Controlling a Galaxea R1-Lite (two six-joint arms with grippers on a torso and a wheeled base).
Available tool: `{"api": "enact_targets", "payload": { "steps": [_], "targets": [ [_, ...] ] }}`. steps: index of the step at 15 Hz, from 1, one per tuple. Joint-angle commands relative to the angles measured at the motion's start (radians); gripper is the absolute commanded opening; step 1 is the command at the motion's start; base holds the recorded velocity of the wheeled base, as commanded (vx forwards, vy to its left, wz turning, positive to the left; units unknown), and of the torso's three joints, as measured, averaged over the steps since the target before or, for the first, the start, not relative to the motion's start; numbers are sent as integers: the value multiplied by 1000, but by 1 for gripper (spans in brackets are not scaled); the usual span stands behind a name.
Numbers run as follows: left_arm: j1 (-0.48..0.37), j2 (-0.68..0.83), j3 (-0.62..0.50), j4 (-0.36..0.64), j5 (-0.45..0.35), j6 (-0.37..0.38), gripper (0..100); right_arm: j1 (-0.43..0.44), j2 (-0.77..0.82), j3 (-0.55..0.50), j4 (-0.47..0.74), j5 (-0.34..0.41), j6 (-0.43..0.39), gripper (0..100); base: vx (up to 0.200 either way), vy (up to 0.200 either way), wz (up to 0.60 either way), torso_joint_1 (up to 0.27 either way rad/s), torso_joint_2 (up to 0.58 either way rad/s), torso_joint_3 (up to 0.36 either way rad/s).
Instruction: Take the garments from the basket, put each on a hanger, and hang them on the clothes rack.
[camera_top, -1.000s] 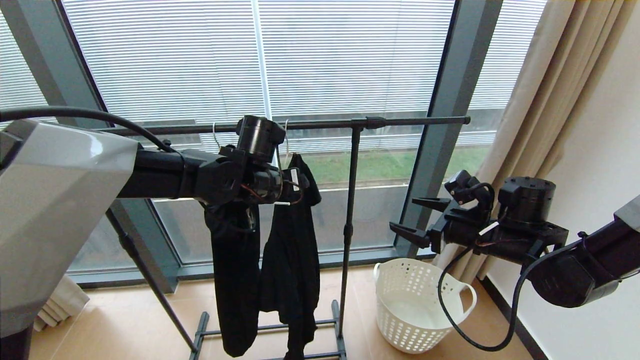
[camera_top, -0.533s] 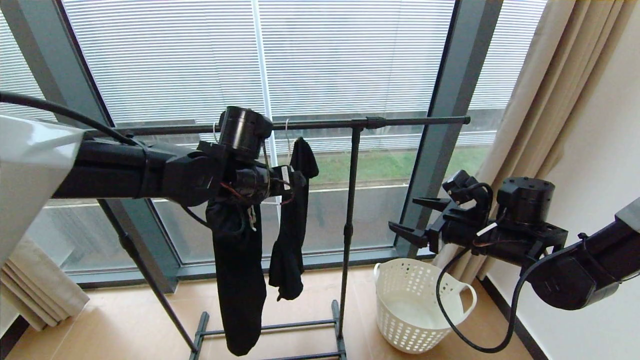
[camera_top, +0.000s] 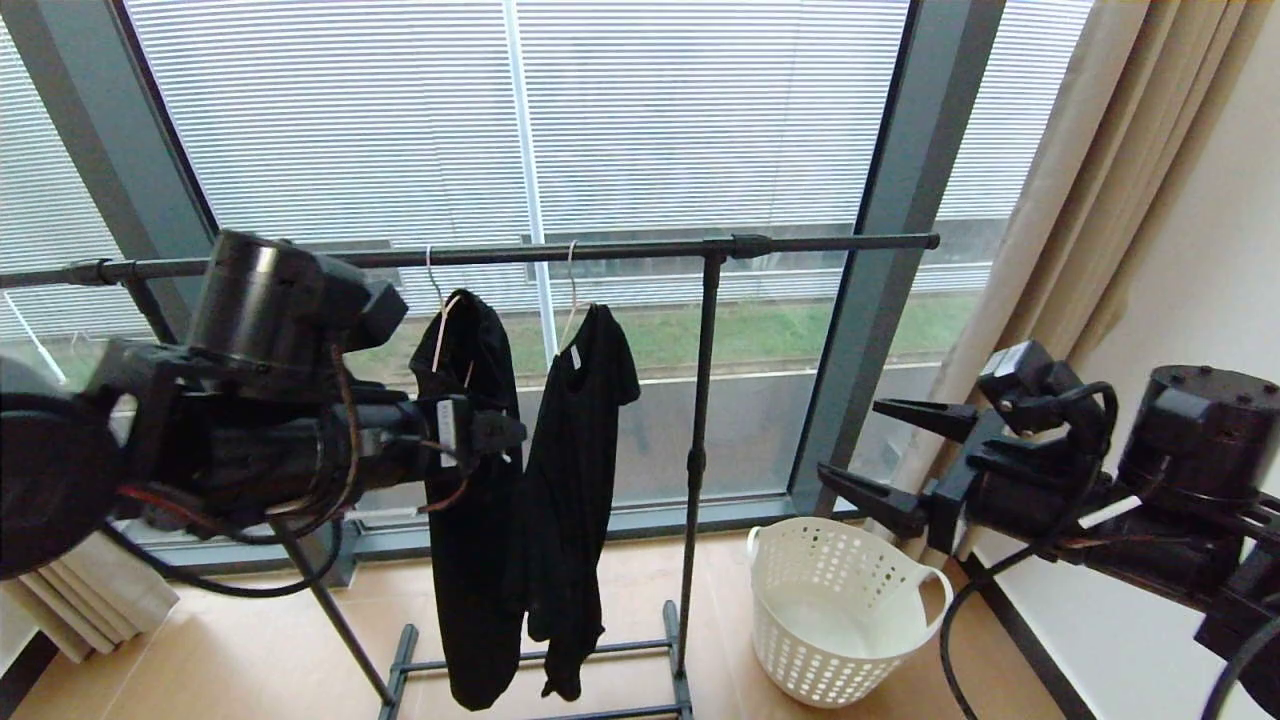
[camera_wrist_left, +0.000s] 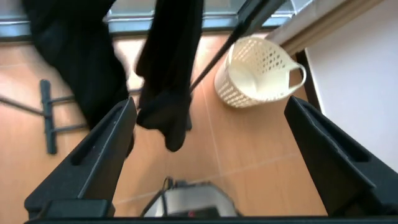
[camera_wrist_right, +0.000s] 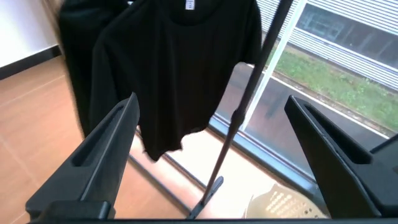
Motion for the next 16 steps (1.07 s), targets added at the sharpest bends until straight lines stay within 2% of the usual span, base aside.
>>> {"api": "enact_targets", "payload": {
  "steps": [1, 4, 5, 6, 9, 11, 14, 15, 16],
  "targets": [
    [-22, -236, 176, 2, 1, 27, 100, 7, -149, 103, 1, -26, 0, 100, 0, 0, 0, 0, 0, 0],
    [-96, -449, 368, 6, 34, 27, 100, 10, -341, 229, 47, -94, 2, 100, 0, 0, 0, 0, 0, 0],
    [-96, -454, 371, 6, 35, 27, 100, 10, -347, 232, 51, -94, 2, 100, 0, 0, 0, 0, 0, 0],
    [-101, -529, 463, 16, 49, 29, 100, 11, -481, 261, 248, -104, 2, 100, 0, 0, 0, 0, 0, 0],
    [-102, -619, 575, 20, 57, 27, 100, 11, -642, 285, 493, -104, 2, 100, 0, 0, 0, 0, 0, 0],
    [-102, -664, 636, 19, 57, 27, 100, 11, -703, 324, 561, -104, 2, 100, 0, 0, 0, 0, 0, 0],
    [-104, -715, 694, 19, 57, 29, 100, 13, -744, 400, 575, -104, 0, 100, 0, 0, 0, 0, 0, 0],
    [-102, -793, 747, 22, 58, 30, 100, 11, -794, 456, 581, -117, 0, 100, 0, 0, 0, 0, 0, 0],
    [-102, -805, 753, 23, 58, 32, 100, 11, -798, 456, 587, -120, 0, 100, 0, 0, 0, 0, 0, 0]
  ]
}}
